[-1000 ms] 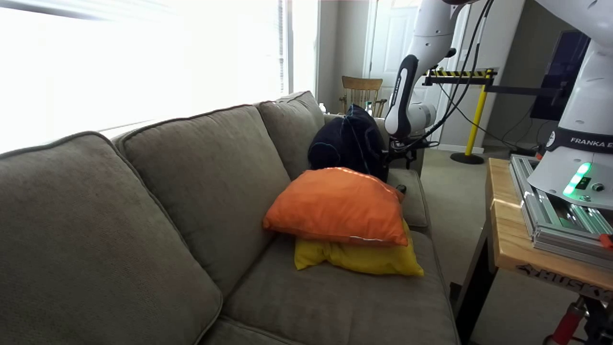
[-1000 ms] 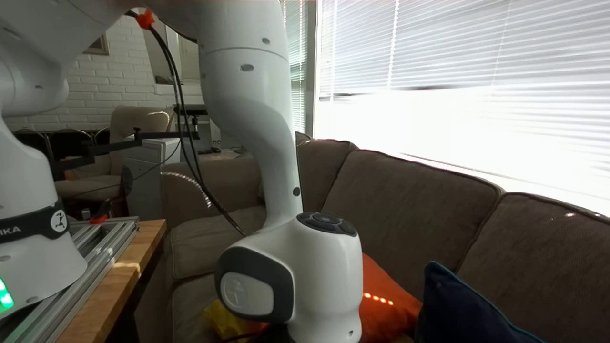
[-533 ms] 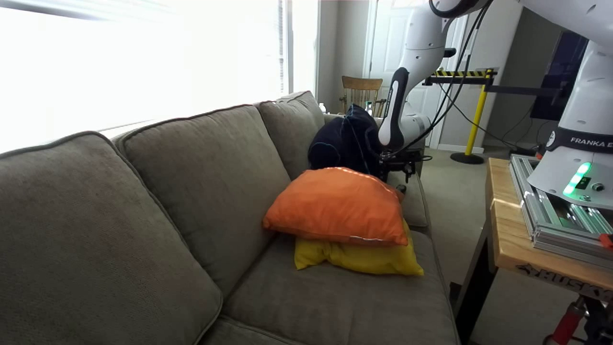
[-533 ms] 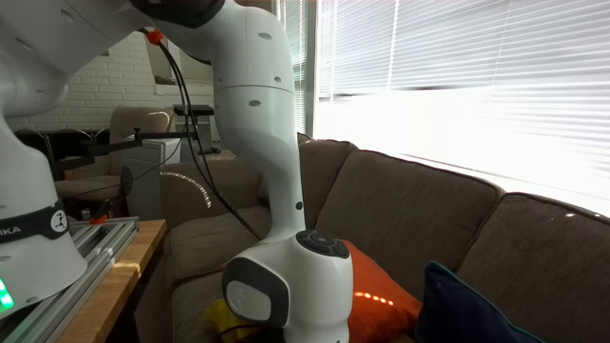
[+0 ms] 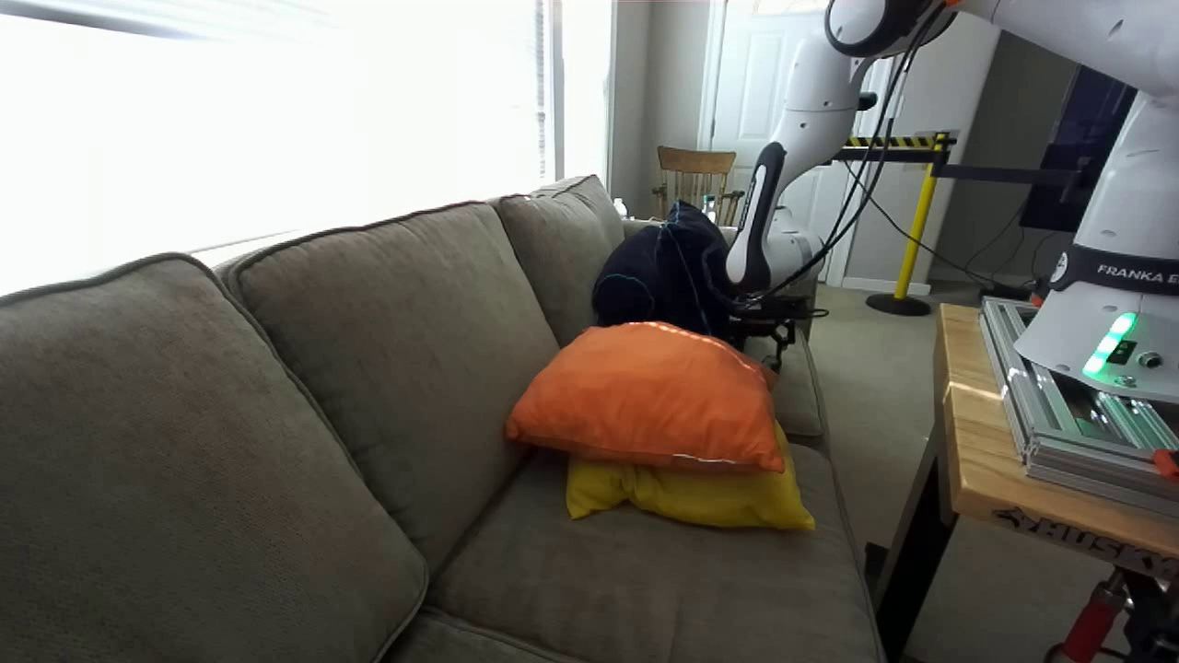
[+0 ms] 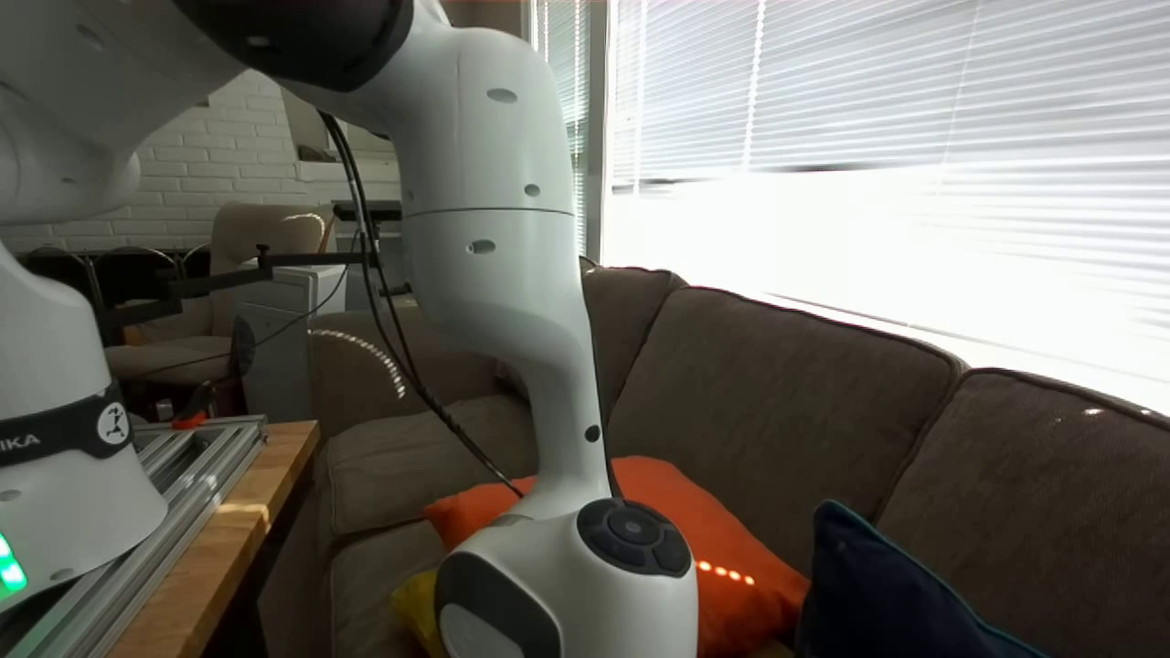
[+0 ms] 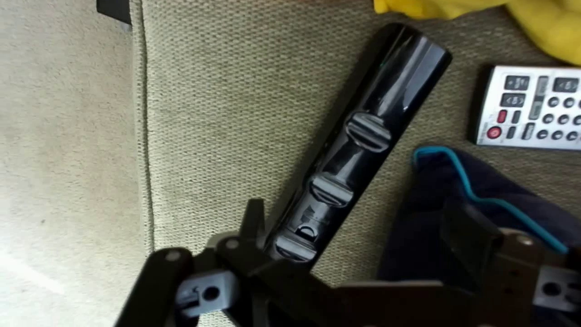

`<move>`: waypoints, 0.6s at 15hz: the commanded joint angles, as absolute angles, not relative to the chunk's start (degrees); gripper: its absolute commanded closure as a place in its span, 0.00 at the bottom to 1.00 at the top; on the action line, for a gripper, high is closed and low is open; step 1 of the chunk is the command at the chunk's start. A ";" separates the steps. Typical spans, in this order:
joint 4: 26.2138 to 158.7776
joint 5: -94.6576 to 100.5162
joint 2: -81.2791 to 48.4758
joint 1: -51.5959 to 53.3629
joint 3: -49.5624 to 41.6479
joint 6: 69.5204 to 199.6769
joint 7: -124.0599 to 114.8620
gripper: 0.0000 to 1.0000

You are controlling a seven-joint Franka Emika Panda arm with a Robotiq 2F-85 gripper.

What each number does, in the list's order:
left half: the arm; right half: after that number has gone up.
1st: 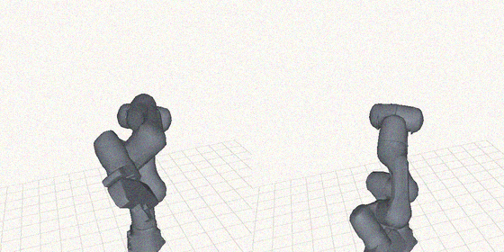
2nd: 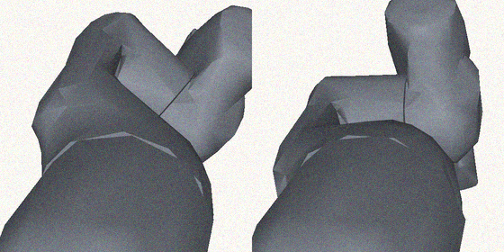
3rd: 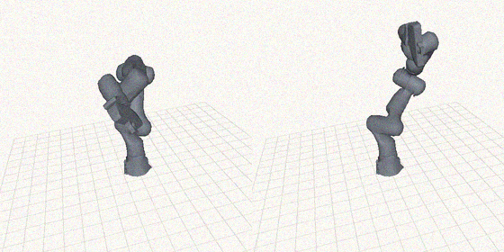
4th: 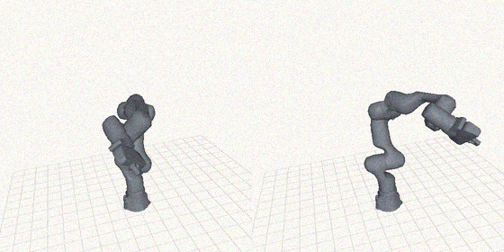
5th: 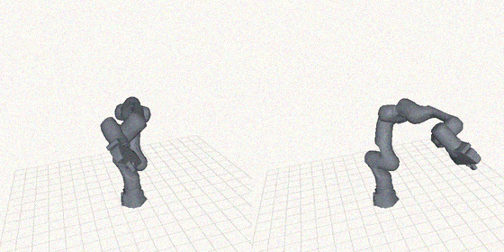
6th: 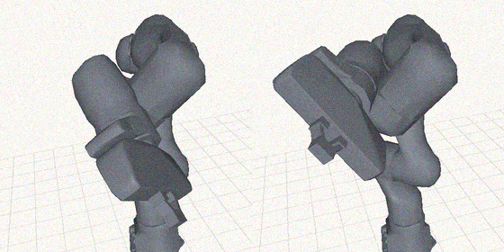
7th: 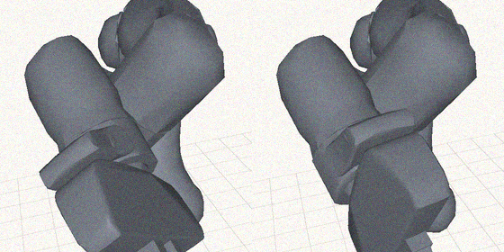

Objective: Put the remotes on the seat

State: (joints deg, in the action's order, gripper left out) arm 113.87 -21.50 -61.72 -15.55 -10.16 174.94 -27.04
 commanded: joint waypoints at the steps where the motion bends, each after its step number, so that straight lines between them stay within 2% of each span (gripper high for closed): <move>1: 113.20 -22.73 -62.35 -14.87 -10.58 174.66 -26.16 0.00; 9: 111.08 -20.40 -63.36 -22.51 -4.38 174.87 -17.54 0.00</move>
